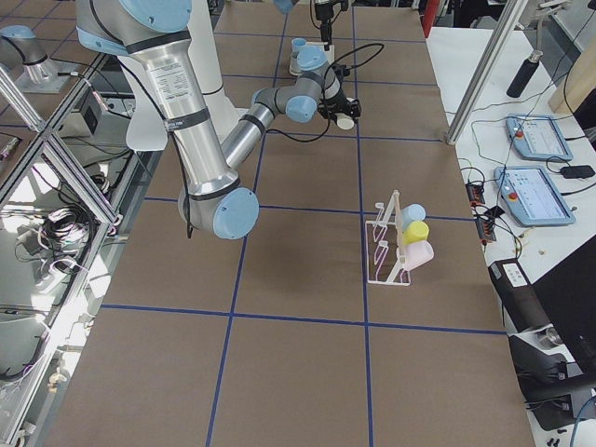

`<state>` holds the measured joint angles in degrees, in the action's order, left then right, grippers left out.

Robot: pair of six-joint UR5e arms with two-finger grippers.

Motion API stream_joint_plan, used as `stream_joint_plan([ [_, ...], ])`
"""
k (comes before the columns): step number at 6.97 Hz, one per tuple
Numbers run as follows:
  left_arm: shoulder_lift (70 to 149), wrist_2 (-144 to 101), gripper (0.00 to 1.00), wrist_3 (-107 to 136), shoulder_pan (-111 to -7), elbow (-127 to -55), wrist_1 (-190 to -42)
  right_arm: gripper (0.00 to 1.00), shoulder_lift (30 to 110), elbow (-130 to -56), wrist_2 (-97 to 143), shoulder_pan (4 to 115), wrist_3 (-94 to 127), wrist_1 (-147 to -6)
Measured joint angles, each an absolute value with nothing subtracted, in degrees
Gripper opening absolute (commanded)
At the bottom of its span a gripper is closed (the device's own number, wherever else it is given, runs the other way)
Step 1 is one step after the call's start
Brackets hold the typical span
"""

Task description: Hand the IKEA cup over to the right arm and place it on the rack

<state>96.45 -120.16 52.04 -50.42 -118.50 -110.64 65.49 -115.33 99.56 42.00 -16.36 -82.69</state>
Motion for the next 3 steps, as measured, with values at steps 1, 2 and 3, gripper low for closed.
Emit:
stream_joint_plan([
  [1, 94.25, -122.06, 1.00, 45.62, -53.62, -118.09, -110.69, 0.31, 65.39, -118.00, 99.04, 44.44, -24.75, -90.98],
  [2, 93.05, -124.55, 1.00, 40.94, -56.34, -117.36, -110.75, 0.27, 65.44, -120.57, 96.25, 46.42, -34.08, -98.64],
  [3, 92.56, -126.19, 1.00, 38.86, -57.65, -116.75, -110.79, 0.26, 65.57, -123.25, 89.69, 47.32, -44.05, -105.95],
])
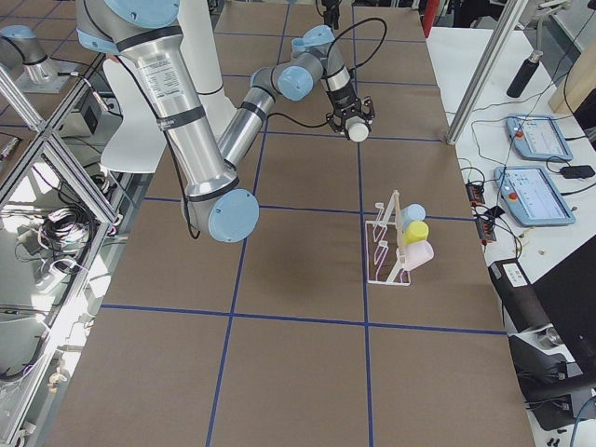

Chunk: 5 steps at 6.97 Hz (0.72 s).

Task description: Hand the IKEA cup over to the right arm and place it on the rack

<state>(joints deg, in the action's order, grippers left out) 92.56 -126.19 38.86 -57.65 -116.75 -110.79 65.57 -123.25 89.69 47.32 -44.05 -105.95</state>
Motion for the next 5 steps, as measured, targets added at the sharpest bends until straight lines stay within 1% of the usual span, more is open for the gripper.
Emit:
stream_joint_plan([
  [1, 92.40, -126.86, 1.00, 38.34, -58.14, -116.26, -110.82, 0.23, 65.71, -125.85, 81.33, 47.65, -55.00, -113.08],
  [2, 92.33, -127.08, 1.00, 38.25, -58.26, -115.91, -110.85, 0.18, 66.74, -127.52, 75.03, 47.88, -63.98, -117.47],
  [5, 92.32, -127.20, 1.00, 38.49, -58.20, -115.18, -110.93, 0.17, 73.15, -128.40, 66.98, 48.12, -71.98, -119.17],
])
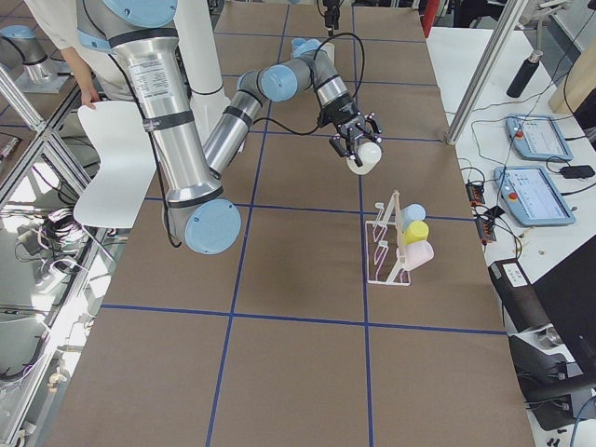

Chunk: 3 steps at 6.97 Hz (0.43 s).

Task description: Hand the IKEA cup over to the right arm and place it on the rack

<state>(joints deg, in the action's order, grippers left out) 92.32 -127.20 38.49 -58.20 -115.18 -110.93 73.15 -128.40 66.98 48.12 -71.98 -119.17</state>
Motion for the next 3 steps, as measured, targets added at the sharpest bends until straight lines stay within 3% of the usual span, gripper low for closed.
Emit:
stream_joint_plan([
  [3, 92.48, -127.24, 1.00, 38.58, -58.10, -114.86, -111.00, 0.15, 75.42, -124.38, 64.32, 48.99, -75.00, -113.36],
])
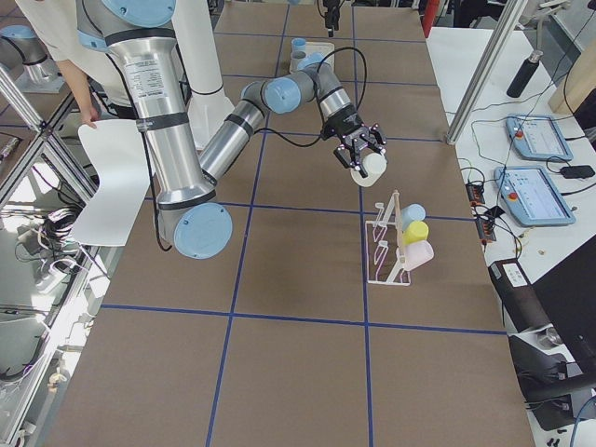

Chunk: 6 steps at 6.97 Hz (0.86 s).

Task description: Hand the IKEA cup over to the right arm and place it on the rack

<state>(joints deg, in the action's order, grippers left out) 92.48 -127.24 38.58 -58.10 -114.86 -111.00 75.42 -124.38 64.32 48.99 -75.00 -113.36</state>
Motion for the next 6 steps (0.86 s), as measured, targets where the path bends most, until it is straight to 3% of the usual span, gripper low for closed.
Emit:
stream_joint_plan([
  [6, 92.66, -127.23, 1.00, 38.71, -58.10, -114.90, -111.01, 0.17, 82.69, -110.74, 58.90, 49.09, -75.20, -87.40],
])
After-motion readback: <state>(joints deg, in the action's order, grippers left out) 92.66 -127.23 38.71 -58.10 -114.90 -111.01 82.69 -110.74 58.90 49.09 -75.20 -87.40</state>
